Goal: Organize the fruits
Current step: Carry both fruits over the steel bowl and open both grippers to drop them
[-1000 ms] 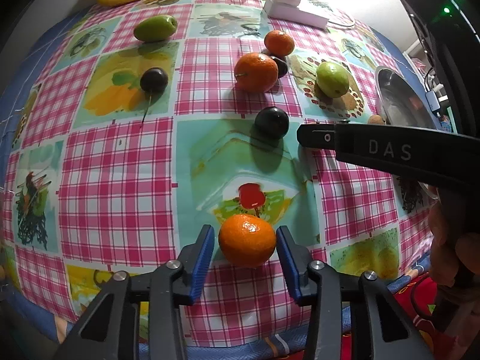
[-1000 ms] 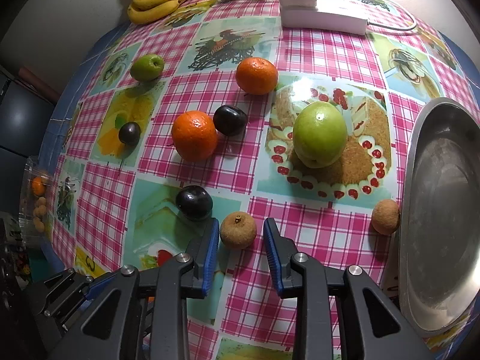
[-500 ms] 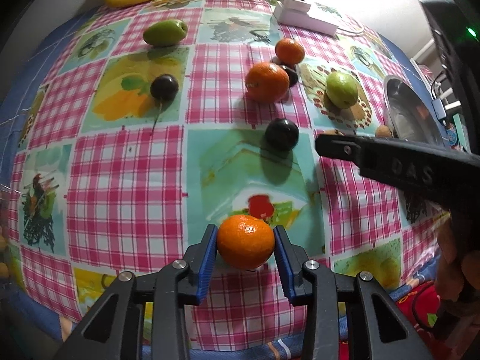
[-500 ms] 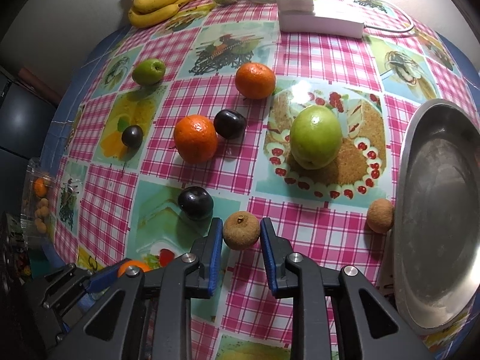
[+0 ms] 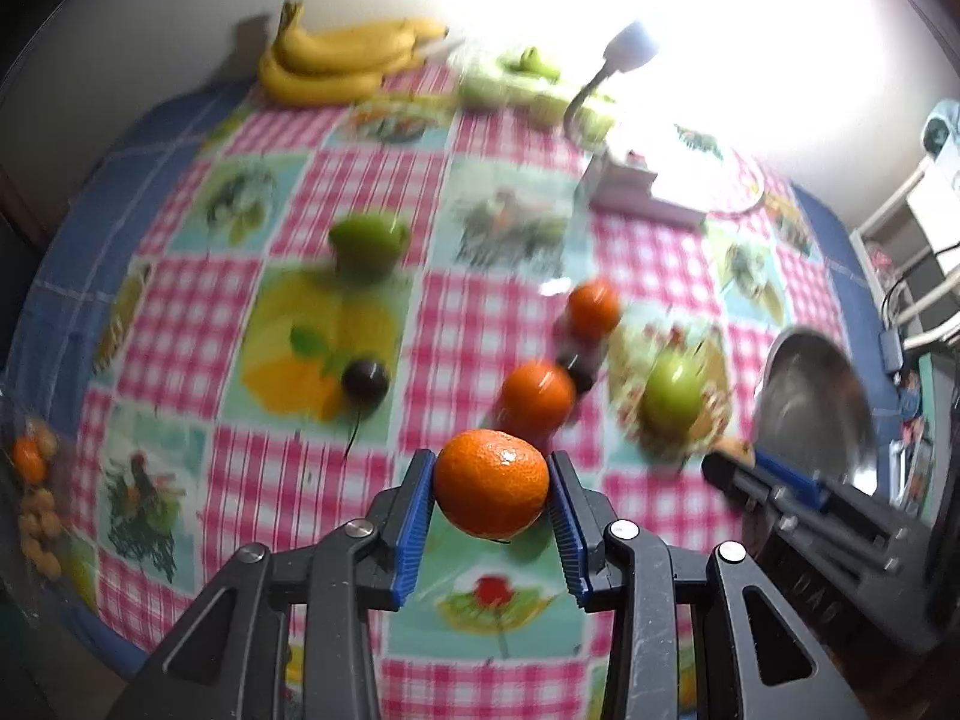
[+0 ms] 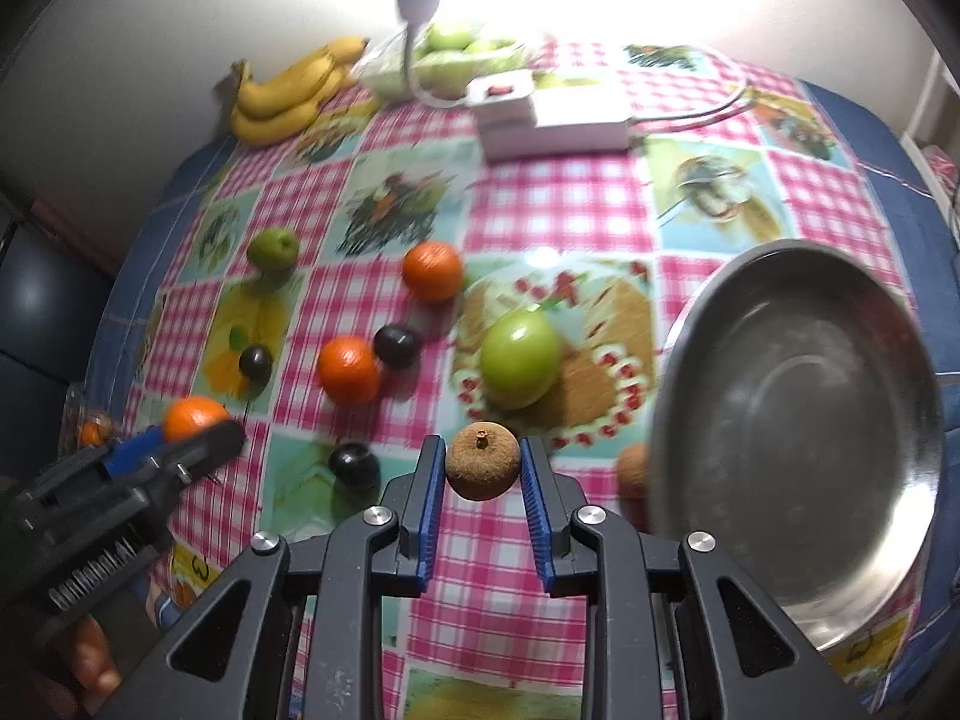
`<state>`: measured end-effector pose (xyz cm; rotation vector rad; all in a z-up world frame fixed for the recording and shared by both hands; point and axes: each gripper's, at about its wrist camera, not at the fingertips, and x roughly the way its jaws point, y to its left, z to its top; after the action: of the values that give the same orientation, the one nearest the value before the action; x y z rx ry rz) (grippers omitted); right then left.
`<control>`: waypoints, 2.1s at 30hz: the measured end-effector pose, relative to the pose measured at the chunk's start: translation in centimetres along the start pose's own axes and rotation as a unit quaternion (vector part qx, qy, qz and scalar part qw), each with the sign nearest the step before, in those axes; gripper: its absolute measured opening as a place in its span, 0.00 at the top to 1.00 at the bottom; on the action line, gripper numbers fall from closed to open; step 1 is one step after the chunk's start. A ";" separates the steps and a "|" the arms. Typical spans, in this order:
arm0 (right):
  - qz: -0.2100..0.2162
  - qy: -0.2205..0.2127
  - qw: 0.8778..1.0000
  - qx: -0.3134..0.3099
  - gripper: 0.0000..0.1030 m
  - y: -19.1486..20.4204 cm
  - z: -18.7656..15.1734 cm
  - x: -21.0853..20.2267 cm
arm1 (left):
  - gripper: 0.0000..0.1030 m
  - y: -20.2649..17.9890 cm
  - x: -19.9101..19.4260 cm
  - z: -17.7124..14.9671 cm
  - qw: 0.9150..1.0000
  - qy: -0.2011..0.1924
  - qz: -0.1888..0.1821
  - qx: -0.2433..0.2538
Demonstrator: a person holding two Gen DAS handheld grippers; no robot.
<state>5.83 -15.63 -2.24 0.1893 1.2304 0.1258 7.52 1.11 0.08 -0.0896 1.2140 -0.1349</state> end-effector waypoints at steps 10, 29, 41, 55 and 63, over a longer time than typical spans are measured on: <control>-0.011 -0.042 0.995 0.085 0.74 -6.8 1.3 -3.2 | 0.62 -7.4 -0.8 3.7 0.999 -0.021 -0.026 0.024; -0.086 -0.072 0.969 0.219 0.74 -19.2 0.7 -6.1 | 0.61 -20.2 5.2 2.4 0.994 0.016 -0.090 0.066; -0.094 -0.048 0.968 0.229 0.74 -21.6 1.2 -4.0 | 0.61 -22.9 9.1 2.2 0.992 0.030 -0.077 0.091; -0.108 -0.005 0.966 0.234 0.74 -22.5 0.9 -1.5 | 0.61 -23.1 11.3 1.2 0.991 0.058 -0.062 0.100; -0.106 0.015 0.967 0.233 0.74 -22.6 0.4 -0.7 | 0.61 -23.0 11.7 1.0 0.992 0.064 -0.047 0.102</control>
<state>5.81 -37.92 -6.20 0.4625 1.2877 -0.3513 11.15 -23.35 -7.19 0.0408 1.3180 -0.3504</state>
